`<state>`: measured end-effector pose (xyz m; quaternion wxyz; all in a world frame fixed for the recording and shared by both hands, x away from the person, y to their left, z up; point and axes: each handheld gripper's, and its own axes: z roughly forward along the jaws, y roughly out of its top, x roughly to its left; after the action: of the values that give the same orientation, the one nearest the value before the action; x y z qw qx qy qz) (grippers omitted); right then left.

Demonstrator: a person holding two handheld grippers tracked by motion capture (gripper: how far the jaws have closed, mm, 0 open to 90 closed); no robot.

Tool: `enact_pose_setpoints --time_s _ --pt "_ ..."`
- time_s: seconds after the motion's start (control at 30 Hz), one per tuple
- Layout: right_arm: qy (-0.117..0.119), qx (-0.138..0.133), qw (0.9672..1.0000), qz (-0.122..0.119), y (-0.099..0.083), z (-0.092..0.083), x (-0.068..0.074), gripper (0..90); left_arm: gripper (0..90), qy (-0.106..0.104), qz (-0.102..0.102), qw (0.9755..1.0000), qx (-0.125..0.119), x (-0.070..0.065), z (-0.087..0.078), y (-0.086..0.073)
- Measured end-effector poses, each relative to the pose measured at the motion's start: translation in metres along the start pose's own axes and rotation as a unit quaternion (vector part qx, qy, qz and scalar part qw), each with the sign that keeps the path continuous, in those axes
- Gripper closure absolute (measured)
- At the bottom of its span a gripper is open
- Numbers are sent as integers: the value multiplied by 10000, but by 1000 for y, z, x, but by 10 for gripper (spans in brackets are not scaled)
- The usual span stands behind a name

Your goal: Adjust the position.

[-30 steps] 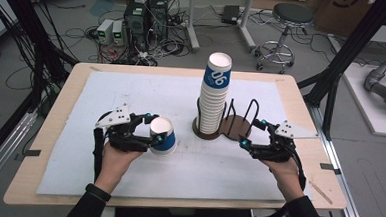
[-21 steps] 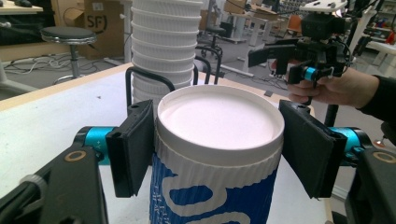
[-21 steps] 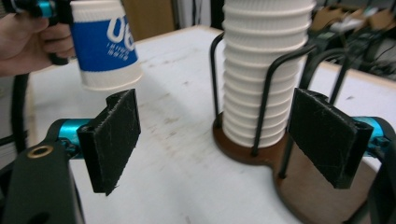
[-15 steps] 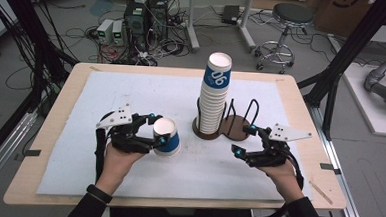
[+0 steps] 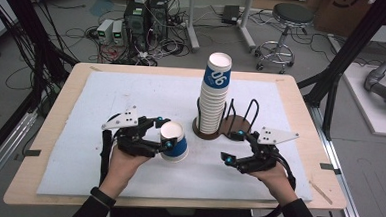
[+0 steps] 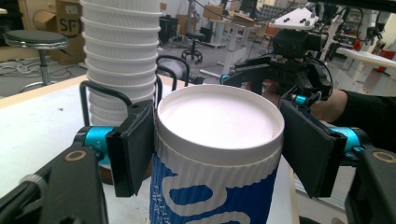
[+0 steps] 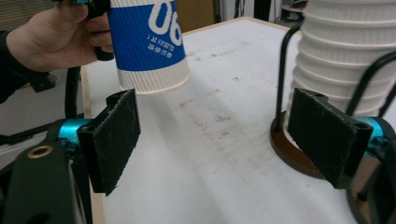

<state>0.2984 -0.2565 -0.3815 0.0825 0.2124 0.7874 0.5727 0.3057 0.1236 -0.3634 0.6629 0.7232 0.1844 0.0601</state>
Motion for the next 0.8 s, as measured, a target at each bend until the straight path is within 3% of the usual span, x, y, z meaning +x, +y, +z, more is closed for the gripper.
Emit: enact_pose_setpoints --time_s 0.67,0.8 --pt "615 277 9974 -261 -2 39 31 175 297 -393 212 9989 105 -27 33 -4" --pt "617 359 9970 -305 -2 46 36 175 298 -437 247 9987 46 -32 38 -5"
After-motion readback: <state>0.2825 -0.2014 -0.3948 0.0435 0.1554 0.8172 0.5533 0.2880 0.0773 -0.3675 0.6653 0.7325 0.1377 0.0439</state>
